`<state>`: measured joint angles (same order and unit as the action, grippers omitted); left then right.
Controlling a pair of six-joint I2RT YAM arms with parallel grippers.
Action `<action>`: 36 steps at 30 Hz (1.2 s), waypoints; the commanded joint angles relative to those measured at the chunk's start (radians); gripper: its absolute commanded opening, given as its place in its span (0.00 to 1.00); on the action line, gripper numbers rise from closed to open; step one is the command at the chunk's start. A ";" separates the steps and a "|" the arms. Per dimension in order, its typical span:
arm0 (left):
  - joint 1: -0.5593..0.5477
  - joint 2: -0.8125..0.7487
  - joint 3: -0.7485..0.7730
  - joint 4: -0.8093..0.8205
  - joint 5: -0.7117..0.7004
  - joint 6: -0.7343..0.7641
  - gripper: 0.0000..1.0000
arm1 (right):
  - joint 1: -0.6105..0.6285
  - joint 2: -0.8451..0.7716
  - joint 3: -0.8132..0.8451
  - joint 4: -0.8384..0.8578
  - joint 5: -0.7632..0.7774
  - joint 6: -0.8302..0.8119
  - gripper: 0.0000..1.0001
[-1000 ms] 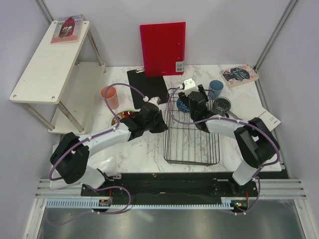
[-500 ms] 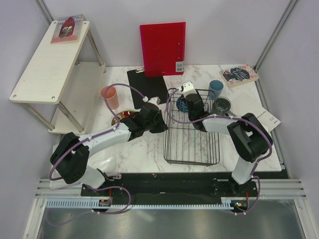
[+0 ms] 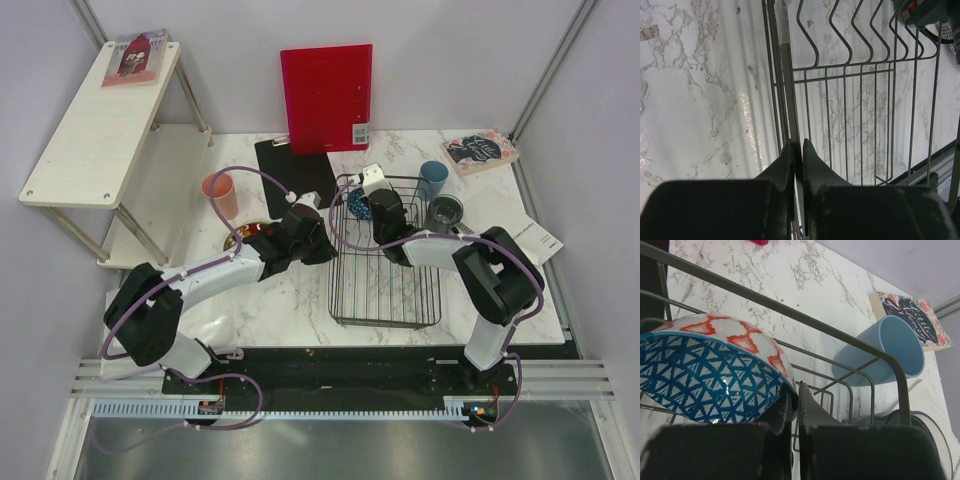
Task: Unload the mixed dishes from the dish rack
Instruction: Pick up the bowl from the dish rack.
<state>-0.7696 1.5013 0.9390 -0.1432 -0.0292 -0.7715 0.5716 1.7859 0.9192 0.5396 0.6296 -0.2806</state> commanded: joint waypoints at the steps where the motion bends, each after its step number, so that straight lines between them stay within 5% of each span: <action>1: -0.017 0.027 0.012 0.024 0.025 0.017 0.02 | 0.004 0.020 -0.009 0.163 0.103 -0.054 0.00; 13: -0.017 0.019 -0.006 0.036 0.023 -0.008 0.02 | 0.089 0.041 -0.141 0.665 0.350 -0.303 0.00; 22: -0.017 0.017 -0.009 0.042 0.011 -0.023 0.02 | 0.162 0.037 -0.161 0.945 0.386 -0.477 0.00; 30: -0.016 0.036 -0.006 0.054 0.023 -0.041 0.02 | 0.249 -0.101 -0.131 0.942 0.436 -0.494 0.00; 36: -0.017 0.045 0.000 0.060 0.025 -0.046 0.02 | 0.309 -0.273 -0.066 0.628 0.551 -0.364 0.00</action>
<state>-0.7700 1.5124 0.9394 -0.1246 -0.0322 -0.8207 0.8520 1.6650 0.7570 1.2209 1.0878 -0.7555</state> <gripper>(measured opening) 0.058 0.030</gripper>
